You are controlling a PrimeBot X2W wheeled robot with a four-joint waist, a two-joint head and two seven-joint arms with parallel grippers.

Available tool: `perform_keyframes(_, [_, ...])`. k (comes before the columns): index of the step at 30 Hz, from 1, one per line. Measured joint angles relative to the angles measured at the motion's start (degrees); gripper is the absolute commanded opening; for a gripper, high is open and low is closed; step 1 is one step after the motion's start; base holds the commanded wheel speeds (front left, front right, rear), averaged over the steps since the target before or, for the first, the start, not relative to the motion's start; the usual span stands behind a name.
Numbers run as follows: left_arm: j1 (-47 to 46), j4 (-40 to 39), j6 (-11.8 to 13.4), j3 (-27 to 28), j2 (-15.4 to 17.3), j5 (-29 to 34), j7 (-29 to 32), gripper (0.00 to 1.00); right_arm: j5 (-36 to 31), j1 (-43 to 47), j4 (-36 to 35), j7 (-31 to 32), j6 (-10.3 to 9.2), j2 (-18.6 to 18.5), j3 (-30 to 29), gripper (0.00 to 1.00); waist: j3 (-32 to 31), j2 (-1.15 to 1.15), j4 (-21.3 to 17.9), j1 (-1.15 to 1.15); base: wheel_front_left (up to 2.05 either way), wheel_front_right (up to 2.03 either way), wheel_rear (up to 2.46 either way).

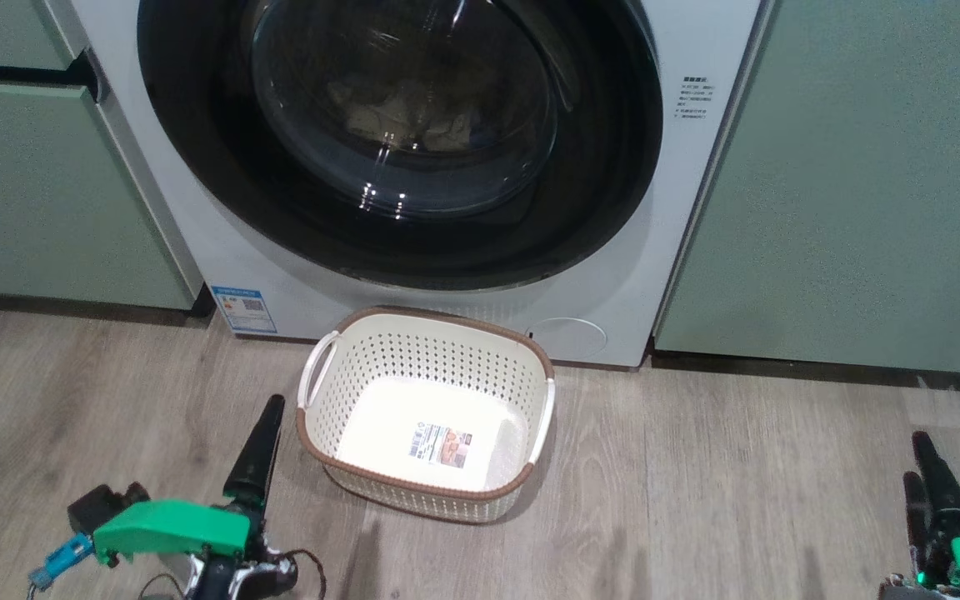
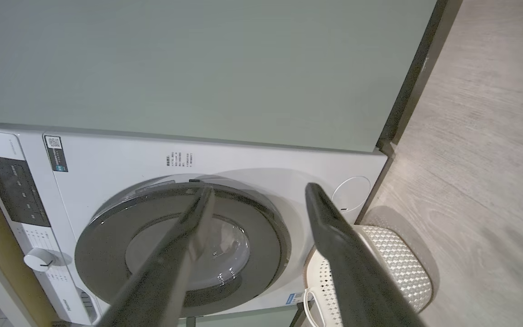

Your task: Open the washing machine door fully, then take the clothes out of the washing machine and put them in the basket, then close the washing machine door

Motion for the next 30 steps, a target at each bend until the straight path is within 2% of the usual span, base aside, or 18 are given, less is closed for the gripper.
perform_keyframes(16, [-0.01, -1.71, 3.44, -2.05, 1.96, 19.87, -2.45, 1.0, -19.12, -1.07, 1.19, -2.74, 0.0, -0.82, 1.41, 1.0, -0.14, 0.0, 0.06, 0.0, 0.0, 0.0, 0.0])
perform_keyframes(30, [-0.19, -3.13, 5.54, -3.86, 3.19, 32.21, -4.72, 1.0, -34.95, -1.08, 1.08, -4.71, 0.0, -0.54, 0.4, 1.0, -0.16, 0.0, 0.17, 0.0, 0.0, 0.0, 0.0])
